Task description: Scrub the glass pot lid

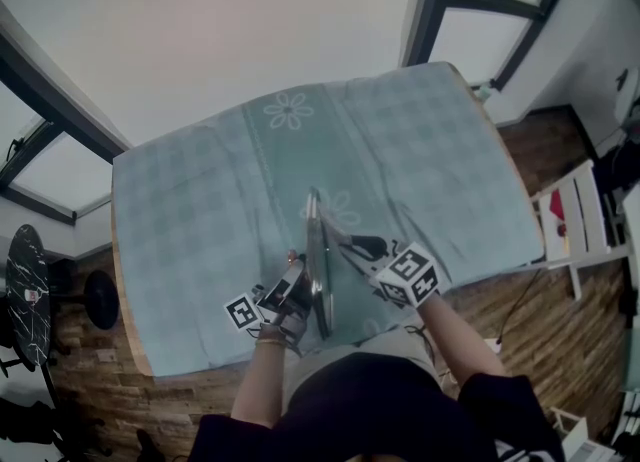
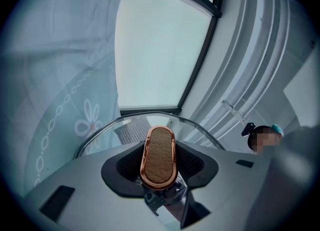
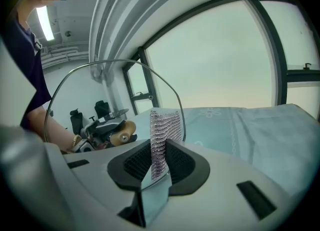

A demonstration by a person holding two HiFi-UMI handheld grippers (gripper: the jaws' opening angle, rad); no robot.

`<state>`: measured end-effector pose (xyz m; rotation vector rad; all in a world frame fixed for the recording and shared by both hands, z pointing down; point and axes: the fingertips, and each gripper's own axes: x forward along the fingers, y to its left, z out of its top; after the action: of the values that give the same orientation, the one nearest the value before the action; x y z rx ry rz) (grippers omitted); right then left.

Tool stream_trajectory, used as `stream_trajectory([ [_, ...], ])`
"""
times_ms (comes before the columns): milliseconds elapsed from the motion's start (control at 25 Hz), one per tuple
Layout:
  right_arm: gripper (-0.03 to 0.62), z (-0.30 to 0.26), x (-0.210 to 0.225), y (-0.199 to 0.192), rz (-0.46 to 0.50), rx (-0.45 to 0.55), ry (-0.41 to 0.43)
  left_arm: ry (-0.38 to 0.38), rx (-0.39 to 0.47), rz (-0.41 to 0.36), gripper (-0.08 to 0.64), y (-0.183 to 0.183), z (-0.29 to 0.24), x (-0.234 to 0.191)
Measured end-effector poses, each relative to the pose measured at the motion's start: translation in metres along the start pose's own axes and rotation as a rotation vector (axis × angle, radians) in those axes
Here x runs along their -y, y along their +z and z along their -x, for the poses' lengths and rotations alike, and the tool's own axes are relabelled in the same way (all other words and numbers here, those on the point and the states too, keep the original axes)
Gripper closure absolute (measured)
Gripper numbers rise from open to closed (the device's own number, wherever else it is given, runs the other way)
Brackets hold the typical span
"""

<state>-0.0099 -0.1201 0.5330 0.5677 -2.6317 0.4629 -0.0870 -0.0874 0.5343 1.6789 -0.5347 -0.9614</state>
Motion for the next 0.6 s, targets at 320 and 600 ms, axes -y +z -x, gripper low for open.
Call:
stream_trajectory([
  [320, 0.509, -0.019, -0.018, -0.007, -0.008, 0.0, 0.052, -0.006, -0.002, 0.002, 0.393, 0.0, 0.002, -0.001],
  [600, 0.509, -0.027, -0.03, -0.016, -0.021, -0.01, 0.08, -0.007, 0.0, 0.005, 0.393, 0.0, 0.003, -0.001],
])
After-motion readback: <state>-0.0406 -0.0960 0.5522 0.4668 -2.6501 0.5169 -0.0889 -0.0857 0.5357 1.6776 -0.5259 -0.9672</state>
